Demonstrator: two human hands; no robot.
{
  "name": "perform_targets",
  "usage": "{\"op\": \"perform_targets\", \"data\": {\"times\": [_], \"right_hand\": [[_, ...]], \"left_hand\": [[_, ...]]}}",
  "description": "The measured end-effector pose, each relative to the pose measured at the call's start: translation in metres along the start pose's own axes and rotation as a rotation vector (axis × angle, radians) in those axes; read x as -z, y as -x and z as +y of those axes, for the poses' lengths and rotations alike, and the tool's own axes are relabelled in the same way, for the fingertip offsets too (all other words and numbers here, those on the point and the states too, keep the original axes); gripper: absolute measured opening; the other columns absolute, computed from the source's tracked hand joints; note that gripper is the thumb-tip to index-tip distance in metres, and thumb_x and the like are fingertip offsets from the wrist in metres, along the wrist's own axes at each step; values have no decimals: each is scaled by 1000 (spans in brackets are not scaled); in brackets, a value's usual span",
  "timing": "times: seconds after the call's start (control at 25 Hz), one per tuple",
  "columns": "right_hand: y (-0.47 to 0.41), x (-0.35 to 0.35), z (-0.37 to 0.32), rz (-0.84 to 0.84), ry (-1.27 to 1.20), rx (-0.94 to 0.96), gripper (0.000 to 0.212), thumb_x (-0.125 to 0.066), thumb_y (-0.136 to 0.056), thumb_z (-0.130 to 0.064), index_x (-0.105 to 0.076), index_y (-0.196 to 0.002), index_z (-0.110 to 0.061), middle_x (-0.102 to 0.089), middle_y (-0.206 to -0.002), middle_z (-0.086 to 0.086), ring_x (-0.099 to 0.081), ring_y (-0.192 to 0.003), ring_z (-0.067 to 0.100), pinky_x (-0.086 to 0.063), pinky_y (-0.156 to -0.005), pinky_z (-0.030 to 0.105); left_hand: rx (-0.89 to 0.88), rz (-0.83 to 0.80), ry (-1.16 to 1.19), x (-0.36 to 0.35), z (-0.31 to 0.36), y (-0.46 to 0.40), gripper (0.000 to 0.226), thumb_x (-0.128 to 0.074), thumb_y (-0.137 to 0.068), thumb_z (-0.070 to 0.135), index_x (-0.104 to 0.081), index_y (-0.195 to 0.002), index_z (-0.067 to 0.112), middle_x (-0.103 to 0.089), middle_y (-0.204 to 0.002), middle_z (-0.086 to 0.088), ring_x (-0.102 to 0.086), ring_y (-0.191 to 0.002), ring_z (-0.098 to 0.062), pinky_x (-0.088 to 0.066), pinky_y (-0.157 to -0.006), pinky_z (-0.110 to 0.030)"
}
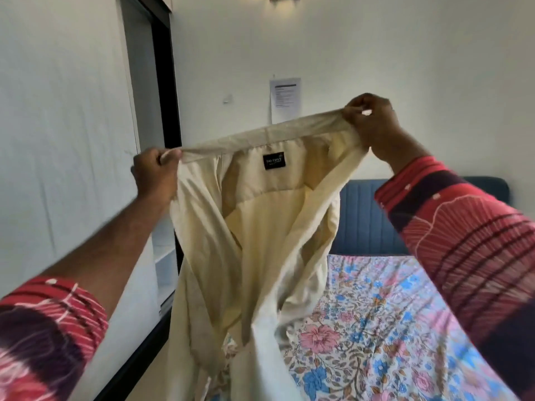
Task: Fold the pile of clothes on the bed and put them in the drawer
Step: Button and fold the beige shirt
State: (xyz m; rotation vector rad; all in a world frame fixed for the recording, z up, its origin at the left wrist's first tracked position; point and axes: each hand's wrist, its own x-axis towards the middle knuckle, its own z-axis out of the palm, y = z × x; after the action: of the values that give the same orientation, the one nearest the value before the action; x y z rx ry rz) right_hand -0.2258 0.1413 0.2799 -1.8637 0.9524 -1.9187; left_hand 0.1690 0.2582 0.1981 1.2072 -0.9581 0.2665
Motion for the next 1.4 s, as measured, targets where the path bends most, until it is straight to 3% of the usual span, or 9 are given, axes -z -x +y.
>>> {"op": "perform_targets", "data": {"times": [0.2,0.36,0.48,0.68,0.84,0.96,1.16,1.28,1.4], "right_hand": [[27,80,-23,-523,-70,-82,34,-94,-64,-32,-72,-81,-13,-65,-71,1,-60,-62,8,-51,-57,20],[61,125,-45,-843,-98,-216,8,-63,-88,-9,-63,-82,-4,-61,-67,8,-59,-50,11,-48,-46,17],[68,120,-33,-668,185,-297,7,-63,-90,-5,-67,-86,-1,-66,-75,11,-64,-60,13,-52,-60,25],[221,34,15,265,413,-79,6,-64,-91,-12,-67,-86,-13,-69,-80,5,-64,-77,26,-45,-68,34],[479,-20,57,-46,204,-317,22,-69,-93,-13,-60,-92,-33,-66,-63,-2,-62,-54,10,-48,-55,28],[584,-3,79,-245,119,-594,39,-66,-91,1,-64,-92,-38,-74,-72,-9,-71,-63,7,-55,-58,24],[627,35,69,-335,147,-643,56,-59,-78,22,-74,-107,-22,-76,-89,-17,-73,-81,-1,-56,-73,16],[638,35,64,-298,248,-619,37,-76,-83,4,-79,-98,-31,-77,-87,-18,-73,-77,0,-60,-73,30],[641,39,66,-341,534,-281,20,-83,-80,-19,-82,-93,-34,-71,-114,-7,-63,-104,17,-51,-86,39]], "left_hand": [[204,-622,372,46,20,-16,37,-93,-66,42,-76,-80,11,-70,-83,-6,-65,-70,-14,-58,-70,-26],[249,-1076,256,80,25,-20,81,-99,-50,48,-69,-106,-2,-68,-88,-11,-64,-67,-14,-56,-61,-22],[271,-940,140,57,32,-3,40,-92,-71,27,-72,-91,0,-65,-88,-14,-60,-71,-21,-51,-60,-25],[-123,-165,-132,13,11,172,5,-73,-87,11,-73,-83,8,-62,-69,1,-57,-67,-17,-36,-58,-25],[103,-426,64,38,-33,432,8,-68,-92,23,-76,-88,23,-63,-69,15,-56,-63,4,-52,-63,-27],[451,-521,166,74,-57,540,13,-65,-92,39,-75,-100,40,-75,-84,15,-70,-76,2,-58,-68,-28],[734,-544,367,103,-45,569,25,-56,-103,19,-74,-120,18,-76,-117,6,-68,-116,-15,-53,-99,-33],[844,-543,392,114,-48,569,23,-66,-96,6,-75,-114,17,-78,-108,3,-72,-106,-14,-58,-89,-27],[947,-461,460,124,-55,567,23,-75,-86,3,-69,-108,8,-77,-96,-10,-75,-93,-24,-59,-80,-27]]}}
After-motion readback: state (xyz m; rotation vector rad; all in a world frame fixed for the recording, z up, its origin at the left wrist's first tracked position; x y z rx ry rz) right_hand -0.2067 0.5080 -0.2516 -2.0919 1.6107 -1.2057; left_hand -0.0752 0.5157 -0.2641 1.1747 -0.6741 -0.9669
